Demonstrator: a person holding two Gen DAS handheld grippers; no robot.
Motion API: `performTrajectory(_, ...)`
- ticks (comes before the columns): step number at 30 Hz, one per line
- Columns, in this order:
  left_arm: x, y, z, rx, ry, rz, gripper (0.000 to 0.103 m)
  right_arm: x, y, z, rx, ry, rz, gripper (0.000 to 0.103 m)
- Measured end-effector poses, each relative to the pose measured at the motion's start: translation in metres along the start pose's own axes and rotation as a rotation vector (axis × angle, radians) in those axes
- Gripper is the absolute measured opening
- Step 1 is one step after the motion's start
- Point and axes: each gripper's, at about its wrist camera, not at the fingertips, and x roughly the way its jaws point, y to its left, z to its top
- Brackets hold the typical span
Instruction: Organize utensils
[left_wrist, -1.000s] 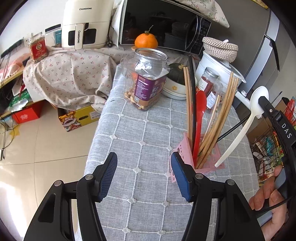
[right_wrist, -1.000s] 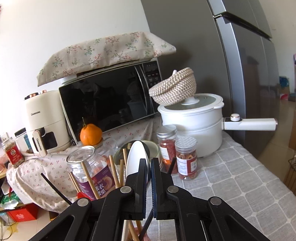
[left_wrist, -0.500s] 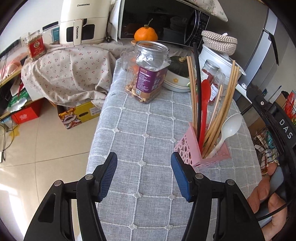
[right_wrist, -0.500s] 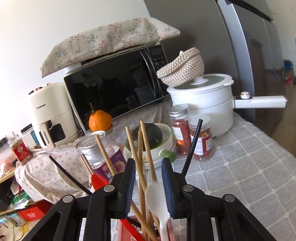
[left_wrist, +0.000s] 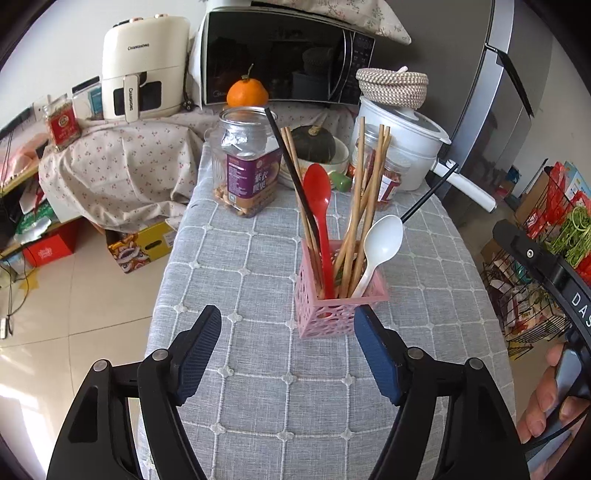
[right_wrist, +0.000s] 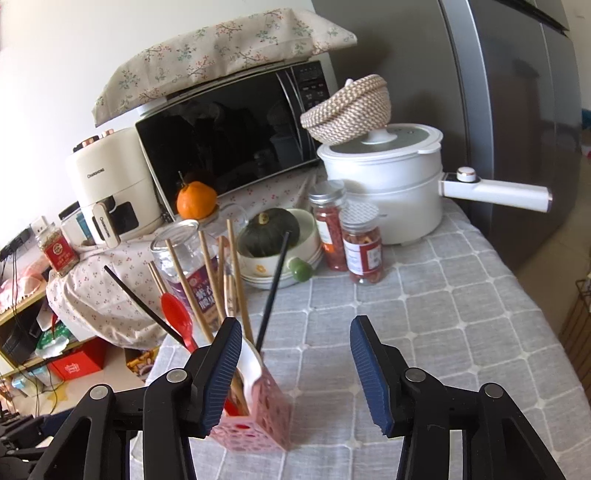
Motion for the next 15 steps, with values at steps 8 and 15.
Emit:
performTrajectory(8, -0.033, -0.035, -0.014, 0.046, -0.077, 0.069, 0.091, -0.036, -0.031, -0.012, -0.036, 0.114, -0.072, 0.08)
performTrajectory(15, -0.04, -0.06, -0.024, 0.096, -0.085, 0.066, 0.095, -0.057, -0.04, -0.025, -0.118, 0.166, -0.113, 0.093)
